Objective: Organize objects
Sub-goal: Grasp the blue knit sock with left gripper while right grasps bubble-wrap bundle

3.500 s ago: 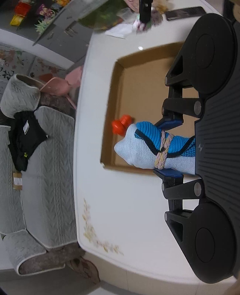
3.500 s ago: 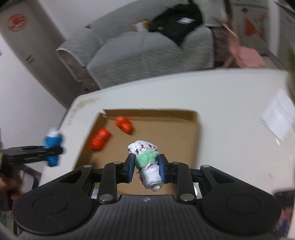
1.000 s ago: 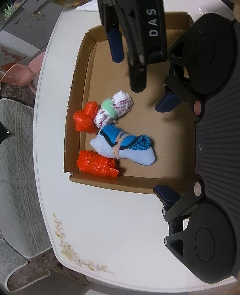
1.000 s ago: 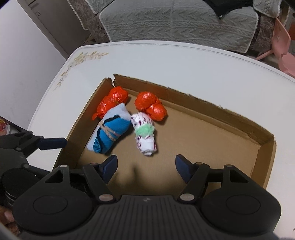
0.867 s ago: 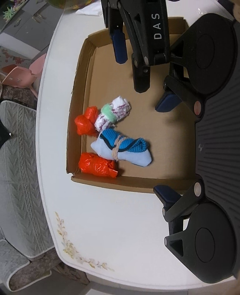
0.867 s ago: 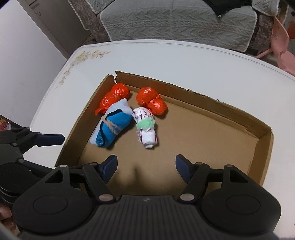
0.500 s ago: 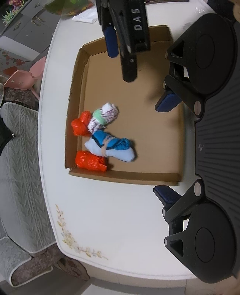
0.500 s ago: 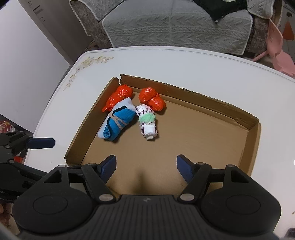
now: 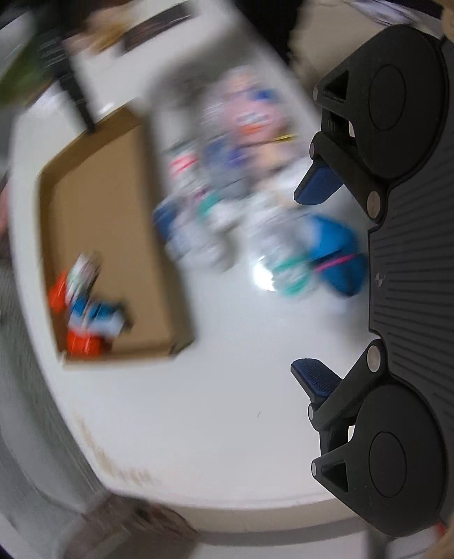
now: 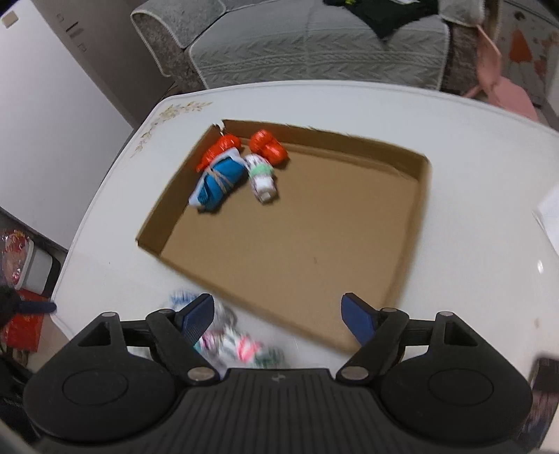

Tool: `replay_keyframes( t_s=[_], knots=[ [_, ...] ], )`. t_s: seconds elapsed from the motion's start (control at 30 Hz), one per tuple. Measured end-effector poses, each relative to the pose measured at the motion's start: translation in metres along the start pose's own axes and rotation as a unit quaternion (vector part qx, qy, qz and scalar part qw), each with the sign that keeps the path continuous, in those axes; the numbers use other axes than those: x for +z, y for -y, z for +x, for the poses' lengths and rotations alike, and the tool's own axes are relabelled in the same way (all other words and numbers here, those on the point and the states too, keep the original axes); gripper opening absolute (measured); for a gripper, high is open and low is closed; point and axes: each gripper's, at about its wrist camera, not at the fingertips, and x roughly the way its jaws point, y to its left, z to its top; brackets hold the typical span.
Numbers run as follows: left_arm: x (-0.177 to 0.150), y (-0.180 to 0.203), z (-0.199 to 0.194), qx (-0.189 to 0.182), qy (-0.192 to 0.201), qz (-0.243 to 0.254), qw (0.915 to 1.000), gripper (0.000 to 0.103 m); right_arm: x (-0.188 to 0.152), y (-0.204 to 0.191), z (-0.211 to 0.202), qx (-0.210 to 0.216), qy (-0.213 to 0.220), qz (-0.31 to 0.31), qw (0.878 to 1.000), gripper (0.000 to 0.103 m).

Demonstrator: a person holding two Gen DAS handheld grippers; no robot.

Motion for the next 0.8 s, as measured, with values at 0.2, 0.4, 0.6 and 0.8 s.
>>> replay_keyframes(
  t_s=[0.2,0.4,0.6,0.8],
  knots=[
    [-0.044,0.032,0.022,0.034,0.025,0.178,0.9832,0.094,-0.053,0.037,-0.015,-0.003,-0.004,0.067,0.998,0.079],
    [-0.045,0.032,0.054,0.042,0.013,0.189,0.981,0.09,-0.069,0.06,-0.009,-0.023,-0.022,0.113,0.993,0.079],
    [-0.051,0.025,0.075,0.037,-0.012,0.164,0.9856,0.089,-0.074,0.043,0.011,-0.041,-0.058,0.075,0.995,0.078],
    [-0.047,0.021,0.081,0.018,-0.001,0.14,0.9899,0.089,-0.08,0.041,0.022,-0.054,-0.081,0.056,0.994,0.078]
  ],
)
